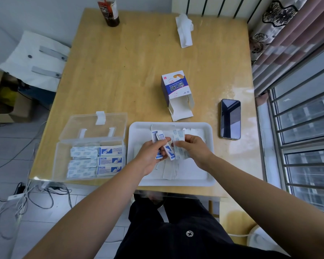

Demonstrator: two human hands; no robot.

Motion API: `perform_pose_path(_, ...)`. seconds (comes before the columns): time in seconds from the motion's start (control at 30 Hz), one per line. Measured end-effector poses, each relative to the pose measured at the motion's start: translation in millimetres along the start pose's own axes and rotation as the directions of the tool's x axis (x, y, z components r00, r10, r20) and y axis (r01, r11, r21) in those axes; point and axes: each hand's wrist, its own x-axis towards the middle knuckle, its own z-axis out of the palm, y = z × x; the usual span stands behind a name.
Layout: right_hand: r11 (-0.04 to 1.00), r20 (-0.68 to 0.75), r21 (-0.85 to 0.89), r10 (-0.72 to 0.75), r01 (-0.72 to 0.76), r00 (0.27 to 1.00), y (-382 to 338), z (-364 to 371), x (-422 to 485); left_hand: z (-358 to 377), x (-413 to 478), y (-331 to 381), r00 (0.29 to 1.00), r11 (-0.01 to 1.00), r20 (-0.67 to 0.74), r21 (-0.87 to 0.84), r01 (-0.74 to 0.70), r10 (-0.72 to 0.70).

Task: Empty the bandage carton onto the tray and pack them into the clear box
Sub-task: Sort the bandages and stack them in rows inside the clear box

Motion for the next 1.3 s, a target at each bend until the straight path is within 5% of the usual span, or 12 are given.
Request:
perform_pose_path(0.2,0.992,0.149,-0.127,0.028,-0.009,0.988,0,6,-4,3,-2,-2,1.000,0.999,-0.015,0.038,-0.022,0.022)
perform_pose_path(0.67,0.988,0.014,-0.156,0.008,-0.006,1.000,3,0,-2,6,-1,-3,0.990,0.998,-0.139,0.060,-0.012,0.021)
perform_pose_path(0.93,0.992,0.098,0.092,0.082,-0.091,0.992,3,0,0,9,-5,4,1.000,0.997,0.009,-0.078,-0.009,0.009)
perform_pose_path(1.3,0.987,0.008,-0.152,0.055,-0.054,0.998,3,4,-3,1,3,-1,0.987,0.983,-0.149,0.182,-0.034,0.062)
